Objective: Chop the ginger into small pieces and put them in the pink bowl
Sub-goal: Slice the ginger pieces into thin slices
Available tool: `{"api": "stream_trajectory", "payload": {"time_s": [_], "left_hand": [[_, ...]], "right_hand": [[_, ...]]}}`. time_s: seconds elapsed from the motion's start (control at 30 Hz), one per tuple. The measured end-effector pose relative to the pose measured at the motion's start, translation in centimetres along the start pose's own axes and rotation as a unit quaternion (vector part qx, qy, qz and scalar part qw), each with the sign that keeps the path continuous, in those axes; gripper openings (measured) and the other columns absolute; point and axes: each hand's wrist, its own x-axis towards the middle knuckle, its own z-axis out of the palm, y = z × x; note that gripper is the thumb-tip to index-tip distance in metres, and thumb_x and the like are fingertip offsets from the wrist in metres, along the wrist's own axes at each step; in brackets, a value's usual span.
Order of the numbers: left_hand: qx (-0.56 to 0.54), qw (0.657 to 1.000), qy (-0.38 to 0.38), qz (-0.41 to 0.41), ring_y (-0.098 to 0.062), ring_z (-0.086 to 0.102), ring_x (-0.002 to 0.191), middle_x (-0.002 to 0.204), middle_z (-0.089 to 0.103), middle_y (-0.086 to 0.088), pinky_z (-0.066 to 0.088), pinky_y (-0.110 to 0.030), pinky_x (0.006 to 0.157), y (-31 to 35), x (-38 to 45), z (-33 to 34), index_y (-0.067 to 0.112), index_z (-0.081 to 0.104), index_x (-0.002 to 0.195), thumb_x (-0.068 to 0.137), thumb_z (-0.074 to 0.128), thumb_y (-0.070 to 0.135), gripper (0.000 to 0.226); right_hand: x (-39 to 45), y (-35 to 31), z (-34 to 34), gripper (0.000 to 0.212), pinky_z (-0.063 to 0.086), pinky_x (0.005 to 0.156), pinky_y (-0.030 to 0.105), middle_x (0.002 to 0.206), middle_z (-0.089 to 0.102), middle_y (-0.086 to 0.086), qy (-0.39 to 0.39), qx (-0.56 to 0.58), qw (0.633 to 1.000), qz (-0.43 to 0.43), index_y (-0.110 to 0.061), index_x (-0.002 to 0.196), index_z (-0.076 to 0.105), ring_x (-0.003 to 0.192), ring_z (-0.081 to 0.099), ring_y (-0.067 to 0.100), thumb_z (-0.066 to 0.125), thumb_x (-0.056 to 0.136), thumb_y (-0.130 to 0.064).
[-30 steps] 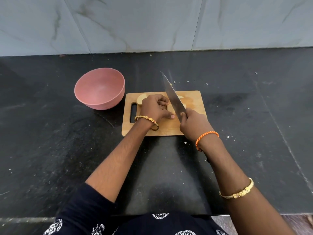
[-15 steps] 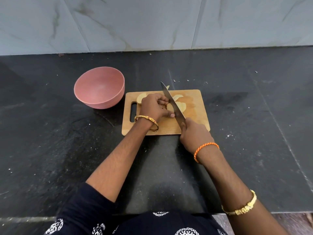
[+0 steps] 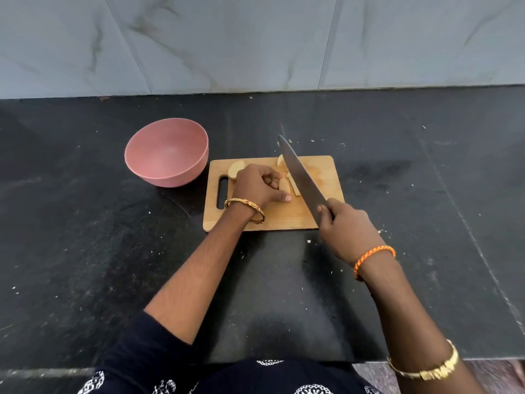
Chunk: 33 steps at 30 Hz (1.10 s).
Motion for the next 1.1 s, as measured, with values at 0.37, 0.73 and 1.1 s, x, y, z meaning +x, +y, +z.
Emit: {"api": "stream_trajectory", "payload": {"time_s": [0.37,0.73,1.1], "left_hand": [[0.013,0.999,0.009,-0.034,-0.004,0.058,0.062,0.075,0.066,-0.001,0.049,-0.015,0.061,0.1,-0.6,0.0,0.006,0.071,0.089,0.06,0.086,0.016,0.034],[-0.051,0.995,-0.011,-0.089,-0.019,0.07,0.068,0.083,0.072,-0.014,0.059,-0.031,0.07,0.8,-0.8,0.8,0.002,0.063,0.105,0.068,0.08,0.007,0.041],[0.012,0.999,-0.02,-0.022,-0.008,0.058,0.076,0.091,0.07,-0.006,0.044,-0.013,0.07,1.1,-0.7,0.2,0.004,0.065,0.111,0.068,0.079,0.011,0.045]], "right_hand": [[1.0,-0.8,1.4,0.019,0.049,0.071,0.032,0.082,0.057,0.007,-0.022,-0.008,1.0,-0.017,-0.018,0.09,0.05,0.075,0.056,0.025,0.037,0.099,-0.028],[0.5,-0.8,2.3,0.027,0.051,0.073,0.039,0.081,0.056,0.012,0.015,0.021,1.0,0.006,-0.011,0.097,0.053,0.079,0.057,0.033,0.034,0.099,-0.03],[1.1,-0.1,1.7,0.022,0.042,0.066,0.032,0.066,0.044,0.002,-0.001,-0.024,1.0,-0.019,-0.016,0.088,0.046,0.072,0.05,0.028,0.034,0.1,-0.03]]}}
